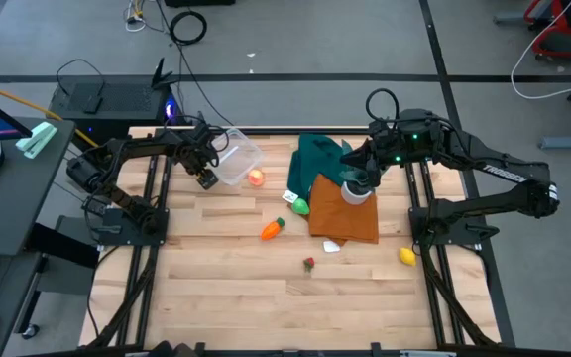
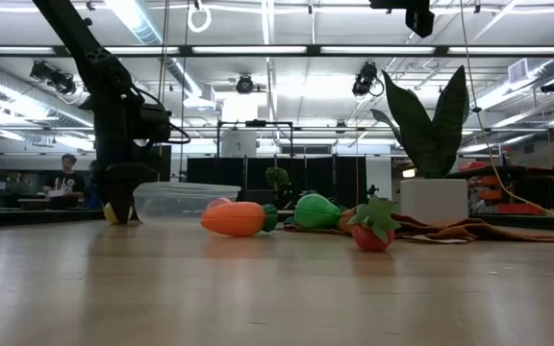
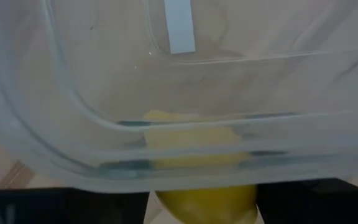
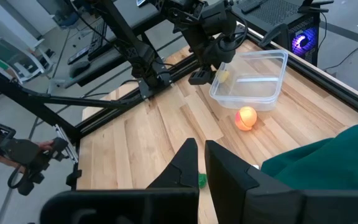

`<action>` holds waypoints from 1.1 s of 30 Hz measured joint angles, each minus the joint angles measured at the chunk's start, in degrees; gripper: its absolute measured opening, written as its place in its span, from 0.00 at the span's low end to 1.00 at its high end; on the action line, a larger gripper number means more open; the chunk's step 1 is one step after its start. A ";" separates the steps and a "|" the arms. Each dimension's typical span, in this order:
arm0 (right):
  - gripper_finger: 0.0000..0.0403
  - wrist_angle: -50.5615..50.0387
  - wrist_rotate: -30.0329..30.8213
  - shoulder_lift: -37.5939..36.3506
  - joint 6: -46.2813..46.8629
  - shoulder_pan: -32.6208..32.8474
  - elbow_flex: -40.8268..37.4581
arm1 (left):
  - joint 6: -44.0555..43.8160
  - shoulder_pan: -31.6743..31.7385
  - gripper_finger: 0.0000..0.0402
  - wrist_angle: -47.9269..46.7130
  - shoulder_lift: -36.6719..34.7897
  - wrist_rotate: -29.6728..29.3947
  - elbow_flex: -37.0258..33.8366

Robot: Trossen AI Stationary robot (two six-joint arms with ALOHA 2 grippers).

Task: Pick and placing Produce into tupperware
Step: Put the top lemon into the transparent container

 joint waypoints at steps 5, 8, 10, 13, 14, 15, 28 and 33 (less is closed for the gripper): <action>0.00 0.00 0.01 0.00 0.00 0.01 0.00 | -0.02 -0.07 0.63 -2.17 -2.00 -0.57 -0.07; 0.00 0.00 0.00 0.00 -0.01 0.00 -0.01 | -0.04 -0.04 0.62 -3.82 -4.16 -0.83 -0.07; 0.00 0.00 0.01 0.00 -0.01 -0.01 -0.01 | -0.06 -0.04 0.59 -4.58 -6.04 -0.85 -0.04; 0.00 0.00 0.00 0.00 -0.13 -0.01 0.00 | -0.14 -0.04 0.57 -7.60 -8.61 -0.85 -0.07; 0.00 0.00 0.01 0.00 -0.26 -0.01 -0.02 | -0.36 -0.04 0.57 -8.54 -9.63 -0.85 -0.04; 0.00 0.00 0.00 0.00 -0.35 -0.01 0.00 | -0.68 -0.04 0.57 -9.74 -10.59 -0.85 -0.04; 0.00 0.00 0.01 0.00 -1.05 -0.01 -0.02 | -1.65 -0.20 0.49 -17.25 -18.50 -0.39 2.99; 0.00 0.00 0.01 0.00 -1.07 0.01 0.00 | -1.24 -0.37 0.37 -18.10 -18.48 -0.35 6.04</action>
